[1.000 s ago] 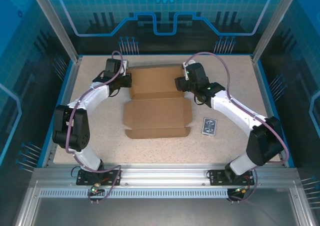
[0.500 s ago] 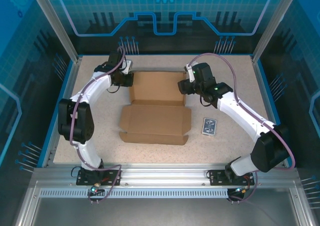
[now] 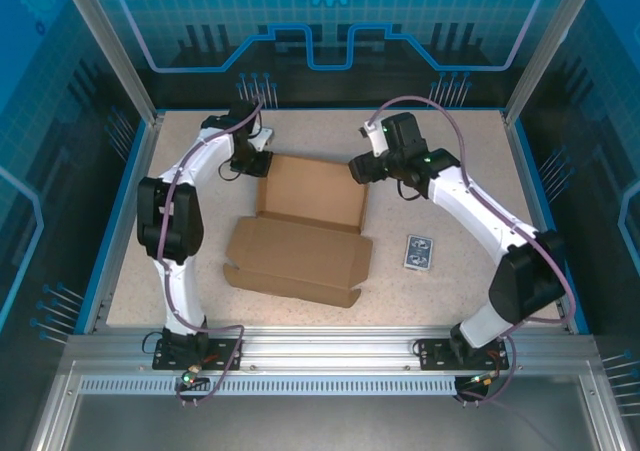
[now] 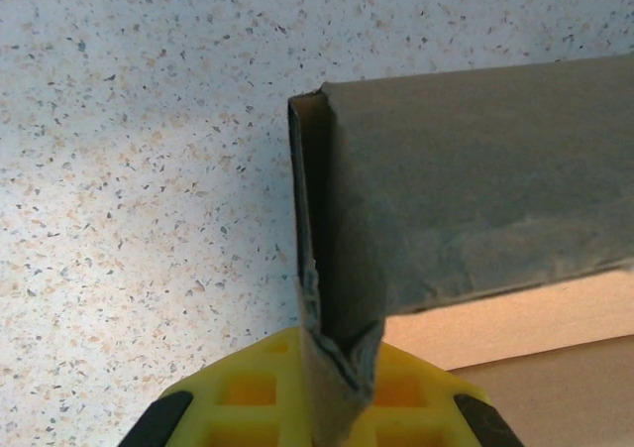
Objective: Fold the paper box
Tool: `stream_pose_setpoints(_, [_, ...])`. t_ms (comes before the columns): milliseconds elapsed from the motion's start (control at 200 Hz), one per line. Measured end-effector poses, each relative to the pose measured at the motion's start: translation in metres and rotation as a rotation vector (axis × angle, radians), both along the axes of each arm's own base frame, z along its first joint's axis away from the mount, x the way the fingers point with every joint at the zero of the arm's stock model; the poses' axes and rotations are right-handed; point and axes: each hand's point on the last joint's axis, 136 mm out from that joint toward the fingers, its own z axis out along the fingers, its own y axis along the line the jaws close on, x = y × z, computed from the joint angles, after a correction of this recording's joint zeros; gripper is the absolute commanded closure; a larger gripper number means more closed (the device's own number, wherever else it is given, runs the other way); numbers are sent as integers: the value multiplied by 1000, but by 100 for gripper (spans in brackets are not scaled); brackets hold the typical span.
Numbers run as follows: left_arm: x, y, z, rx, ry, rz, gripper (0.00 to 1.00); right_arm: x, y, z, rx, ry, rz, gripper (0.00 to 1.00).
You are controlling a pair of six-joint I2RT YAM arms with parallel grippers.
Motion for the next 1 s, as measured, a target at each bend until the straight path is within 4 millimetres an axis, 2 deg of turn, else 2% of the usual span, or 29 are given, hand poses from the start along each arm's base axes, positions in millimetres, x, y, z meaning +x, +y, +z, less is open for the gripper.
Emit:
stream_pose_setpoints(170, [6,-4,-11,-2,42,-14,100,17,25,-28,9,70,89,24])
stream_pose_setpoints(345, [11,-10,-14,5,63,-42,96,35,39,-62,-41,118,148,25])
stream_pose_setpoints(565, [15,-14,-17,1,75,-48,91,53,50,-82,-129,115,200,28])
stream_pose_setpoints(765, [20,-19,-25,-20,87,-55,81,68,54,-101,-187,124,219,40])
stream_pose_setpoints(910, [20,-23,-40,-35,116,-58,66,71,54,-123,-212,159,225,54])
stream_pose_setpoints(1001, [20,-24,-41,-38,118,-60,59,70,51,-134,-215,187,216,60])
